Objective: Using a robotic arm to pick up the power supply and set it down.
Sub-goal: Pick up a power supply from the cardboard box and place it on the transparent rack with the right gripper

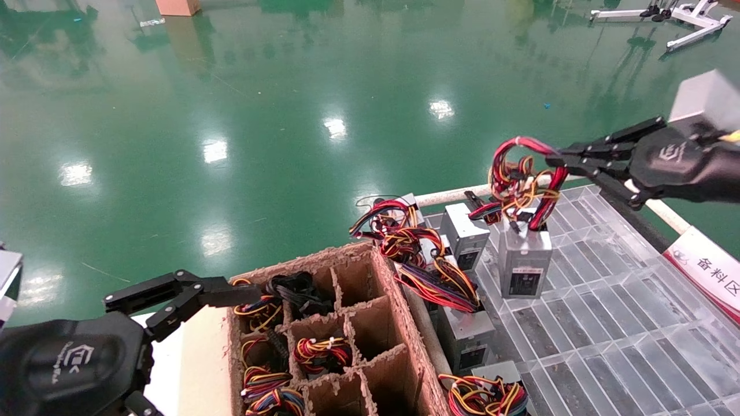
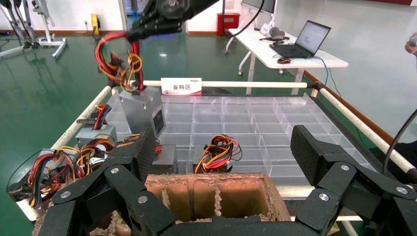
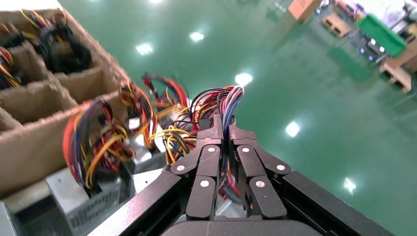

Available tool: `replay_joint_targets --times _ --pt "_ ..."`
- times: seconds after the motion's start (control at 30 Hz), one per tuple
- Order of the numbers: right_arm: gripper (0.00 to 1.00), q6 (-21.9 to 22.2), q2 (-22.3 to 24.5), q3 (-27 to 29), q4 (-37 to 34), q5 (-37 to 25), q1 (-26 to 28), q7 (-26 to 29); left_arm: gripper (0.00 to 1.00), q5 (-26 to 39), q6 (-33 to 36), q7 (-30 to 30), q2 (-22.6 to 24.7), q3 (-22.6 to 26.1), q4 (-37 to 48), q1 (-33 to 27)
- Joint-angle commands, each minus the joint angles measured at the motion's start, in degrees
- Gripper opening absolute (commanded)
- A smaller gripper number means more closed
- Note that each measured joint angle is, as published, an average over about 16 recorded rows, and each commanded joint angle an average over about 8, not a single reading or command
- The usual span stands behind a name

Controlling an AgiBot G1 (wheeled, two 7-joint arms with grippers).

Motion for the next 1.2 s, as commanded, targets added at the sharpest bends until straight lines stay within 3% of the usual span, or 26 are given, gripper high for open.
replay_joint_targets --times 0.03,0.3,0.77,1.2 --pt "0.00 0.93 -0.55 -0.29 -1.13 -0.48 -0.25 -0.88 1.00 0.00 0.00 0.00 0.00 0.00 0.00 0.00" --pt "0.00 4.04 -3.77 -0.35 -4.17 -0.57 -1.90 -2.49 1.00 0.00 0.00 0.00 0.00 0.00 0.00 0.00" --pt "0.00 5.40 -7.76 -0.42 -6.40 -0.62 -3.08 -2.99 1.00 0.00 0.00 0.00 0.00 0.01 0.00 0.00" --pt "0.00 10.75 -7.72 0.49 -8.53 0.70 -6.12 -3.89 1.00 -0.01 0.00 0.01 0.00 0.01 0.00 0.00"
